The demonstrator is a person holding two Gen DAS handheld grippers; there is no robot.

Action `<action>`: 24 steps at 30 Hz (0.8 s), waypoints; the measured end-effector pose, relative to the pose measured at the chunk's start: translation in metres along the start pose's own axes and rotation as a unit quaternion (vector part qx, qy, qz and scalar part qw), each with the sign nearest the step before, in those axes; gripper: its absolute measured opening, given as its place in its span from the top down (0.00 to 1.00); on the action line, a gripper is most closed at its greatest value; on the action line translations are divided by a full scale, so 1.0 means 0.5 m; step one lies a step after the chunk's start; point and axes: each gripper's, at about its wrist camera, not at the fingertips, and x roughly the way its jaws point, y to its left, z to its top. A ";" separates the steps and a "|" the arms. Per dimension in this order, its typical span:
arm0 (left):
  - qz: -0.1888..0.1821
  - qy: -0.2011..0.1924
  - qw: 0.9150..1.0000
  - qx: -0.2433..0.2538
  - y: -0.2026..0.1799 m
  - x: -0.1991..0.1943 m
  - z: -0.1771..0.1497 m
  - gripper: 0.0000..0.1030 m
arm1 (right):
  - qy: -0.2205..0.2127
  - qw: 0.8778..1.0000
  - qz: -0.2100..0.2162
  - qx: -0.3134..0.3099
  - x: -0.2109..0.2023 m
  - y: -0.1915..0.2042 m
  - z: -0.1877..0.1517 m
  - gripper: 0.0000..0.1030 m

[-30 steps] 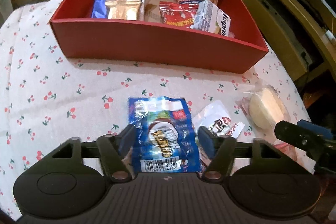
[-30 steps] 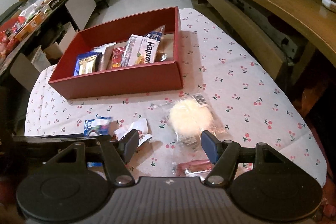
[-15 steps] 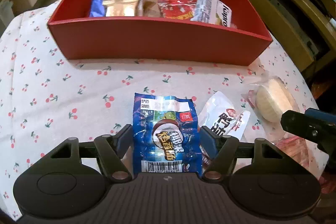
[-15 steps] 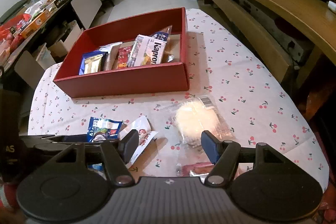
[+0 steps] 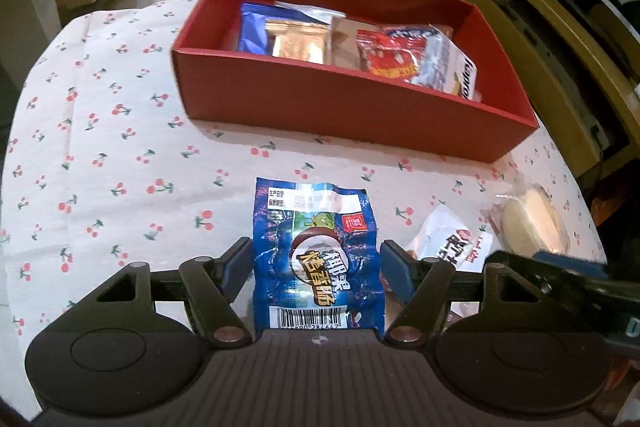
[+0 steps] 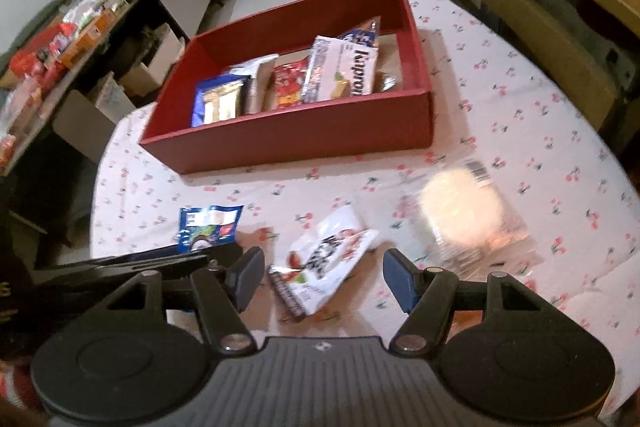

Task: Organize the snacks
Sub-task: 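Grasp the blue coconut bag with the left gripper while the right gripper grasps the white duck-gizzard pack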

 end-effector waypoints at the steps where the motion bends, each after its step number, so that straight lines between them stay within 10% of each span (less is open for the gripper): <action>1: -0.001 0.000 1.000 -0.003 0.005 -0.001 0.001 0.28 | 0.003 1.000 0.008 0.008 0.001 0.001 0.000 0.29; 24: 0.006 0.010 1.000 -0.029 0.057 0.001 -0.006 0.27 | 0.056 0.996 -0.065 -0.005 0.136 0.010 0.035 0.29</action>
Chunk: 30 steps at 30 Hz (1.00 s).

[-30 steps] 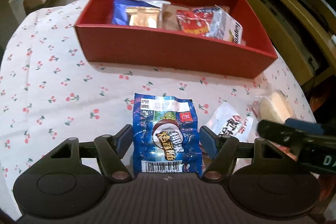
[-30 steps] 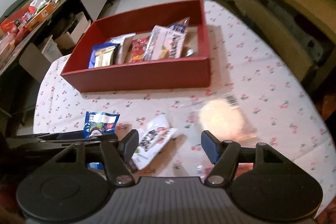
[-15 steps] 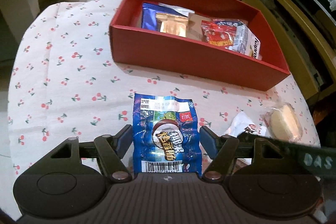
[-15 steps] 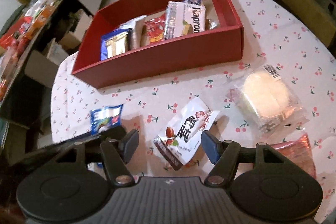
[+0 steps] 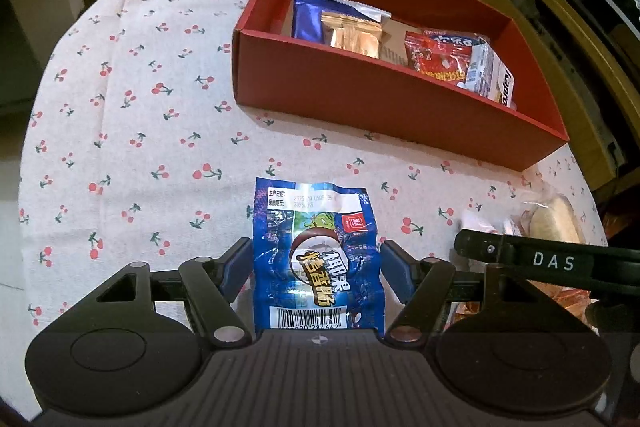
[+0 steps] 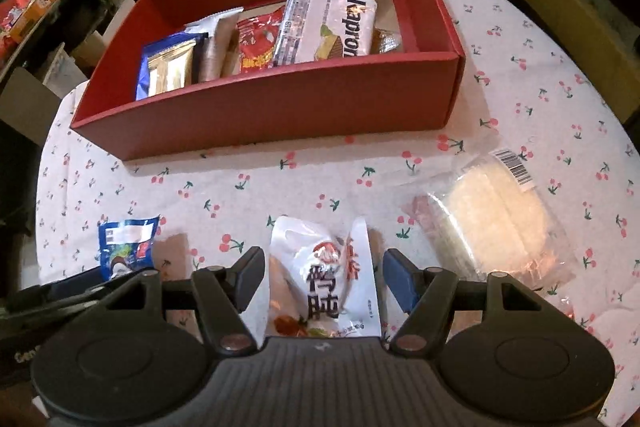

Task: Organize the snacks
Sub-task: 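Grasp the blue coconut bag with the left gripper while the right gripper grasps the white duck-gizzard pack, then carry the coconut bag and duck-gizzard pack over the red box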

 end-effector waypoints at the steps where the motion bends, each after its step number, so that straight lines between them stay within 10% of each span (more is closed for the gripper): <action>1: -0.001 0.001 1.000 0.002 -0.003 0.001 -0.001 0.27 | 0.000 1.000 0.000 -0.004 0.000 0.001 -0.001 0.29; 30: -0.001 0.016 1.000 0.014 -0.019 0.020 -0.011 0.27 | -0.027 0.993 -0.041 -0.107 -0.014 0.026 -0.036 0.43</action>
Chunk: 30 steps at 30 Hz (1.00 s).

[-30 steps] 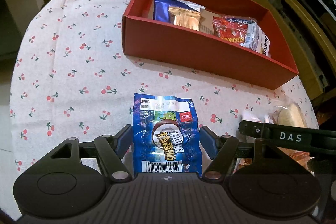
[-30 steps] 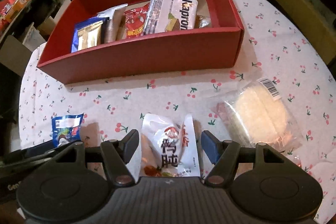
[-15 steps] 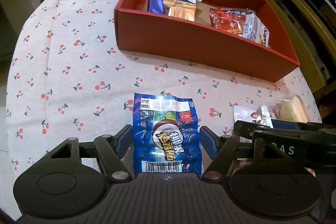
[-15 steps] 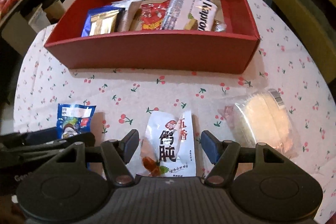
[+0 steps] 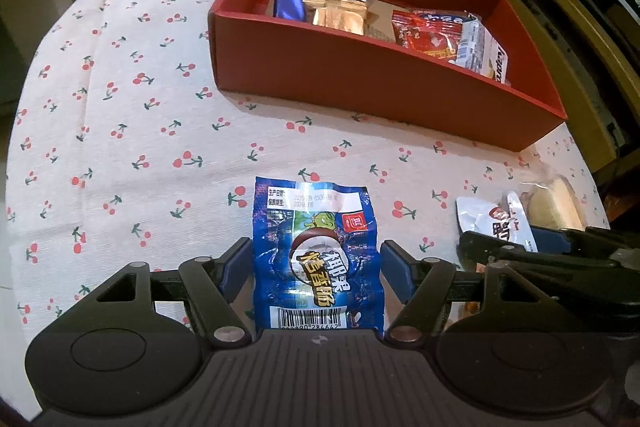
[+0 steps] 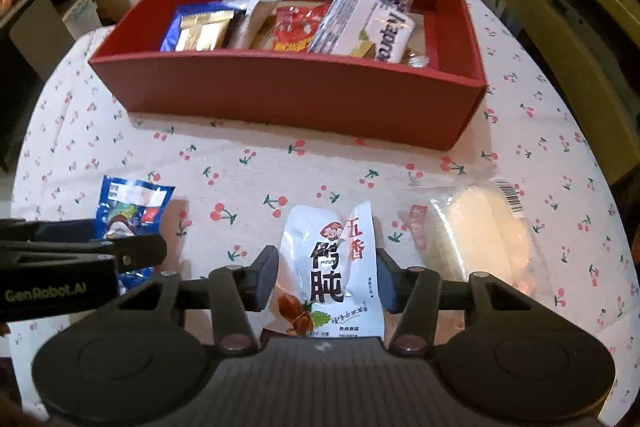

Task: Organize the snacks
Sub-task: 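Carry the coconut bag and duck-gizzard pack over the red box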

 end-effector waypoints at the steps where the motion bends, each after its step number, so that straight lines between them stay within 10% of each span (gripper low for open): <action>1: -0.001 -0.001 1.000 0.001 -0.001 0.000 0.000 0.27 | -0.004 1.000 0.003 0.003 -0.004 -0.002 0.000 0.43; 30: 0.020 -0.036 0.999 0.009 -0.053 -0.070 0.022 0.28 | -0.066 0.996 0.057 0.002 -0.102 -0.014 0.020 0.43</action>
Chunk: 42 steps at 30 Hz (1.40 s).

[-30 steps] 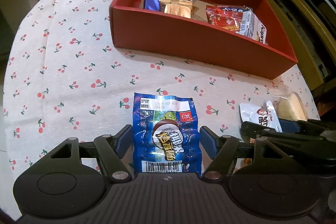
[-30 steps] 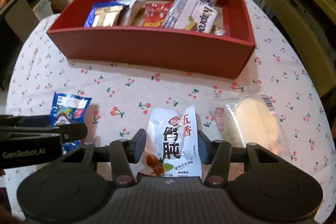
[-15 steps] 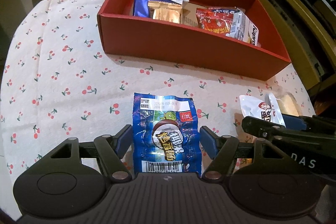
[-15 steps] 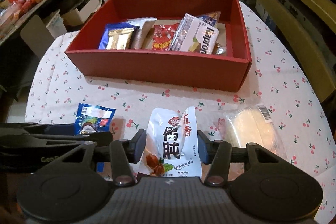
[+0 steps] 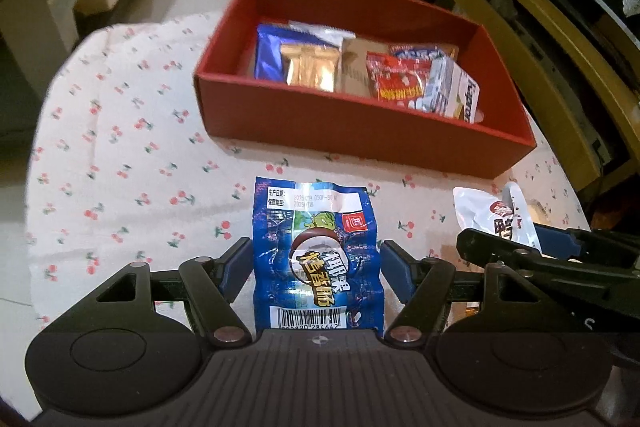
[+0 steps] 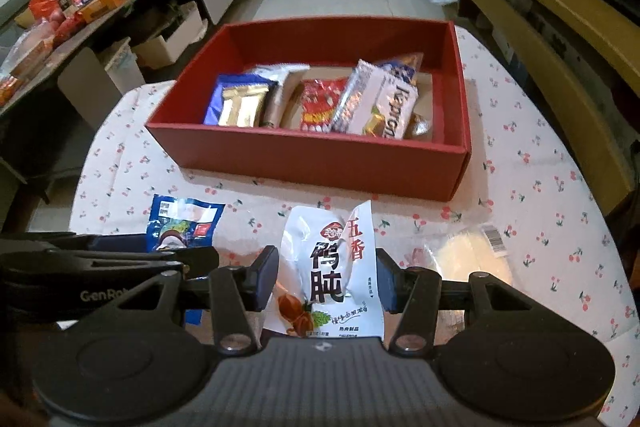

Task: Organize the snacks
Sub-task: 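Carry the coconut bag and duck-gizzard pack over the red box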

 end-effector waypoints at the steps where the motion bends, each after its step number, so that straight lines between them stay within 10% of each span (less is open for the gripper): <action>1: 0.004 -0.003 1.000 0.003 -0.005 -0.010 0.004 0.28 | -0.007 1.000 0.002 0.000 -0.009 0.000 0.002 0.43; 42: 0.003 -0.084 0.996 0.026 -0.033 -0.001 0.188 0.29 | -0.097 0.993 0.007 0.068 -0.007 -0.034 0.152 0.43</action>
